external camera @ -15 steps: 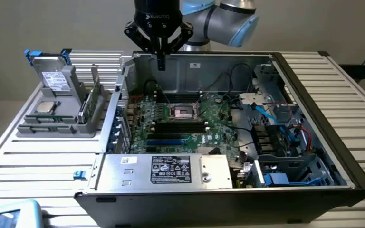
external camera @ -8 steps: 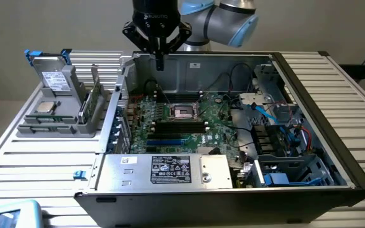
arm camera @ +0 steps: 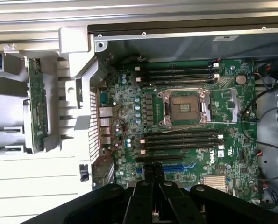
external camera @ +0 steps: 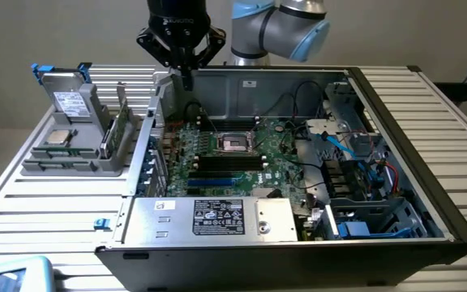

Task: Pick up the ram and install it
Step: 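Reach for the ram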

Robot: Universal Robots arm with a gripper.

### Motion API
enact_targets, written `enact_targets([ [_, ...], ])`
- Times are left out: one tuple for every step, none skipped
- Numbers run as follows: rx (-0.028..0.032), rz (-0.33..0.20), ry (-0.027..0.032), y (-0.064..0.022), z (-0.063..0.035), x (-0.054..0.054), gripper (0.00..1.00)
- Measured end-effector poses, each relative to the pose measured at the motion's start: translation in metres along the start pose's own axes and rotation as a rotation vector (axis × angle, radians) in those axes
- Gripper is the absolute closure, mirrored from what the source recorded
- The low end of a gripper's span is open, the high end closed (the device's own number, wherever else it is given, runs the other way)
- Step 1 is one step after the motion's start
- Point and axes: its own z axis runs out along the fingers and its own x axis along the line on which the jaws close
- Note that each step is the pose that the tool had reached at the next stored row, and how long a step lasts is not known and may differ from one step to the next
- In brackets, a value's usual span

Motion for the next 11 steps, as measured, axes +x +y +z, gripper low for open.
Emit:
enact_targets([
  [0.0, 0.0, 0.0, -0.0003, -0.0001, 0.005, 0.89],
  [0.0, 0.0, 0.0, -0.0006, -0.0002, 0.009, 0.89],
  [0.0, 0.0, 0.0, -0.0009, -0.0003, 0.013, 0.89],
  [0.0, 0.0, 0.0, -0.0013, -0.0004, 0.018, 0.89],
  [0.0, 0.0, -0.0001, -0.0016, -0.0005, 0.023, 0.89],
  [0.0, 0.0, -0.0001, -0.0019, -0.0006, 0.027, 0.89],
  [0.0, 0.0, -0.0001, -0.0022, -0.0007, 0.032, 0.89],
  [0.0, 0.0, -0.0001, -0.0025, -0.0008, 0.036, 0.89],
  [-0.0001, 0.0, -0.0001, -0.0029, -0.0009, 0.041, 0.89],
  [0.0, 0.0, -0.0001, -0.0032, -0.001, 0.045, 0.89],
  [0.0, 0.0, -0.0001, -0.0035, -0.0011, 0.05, 0.89],
])
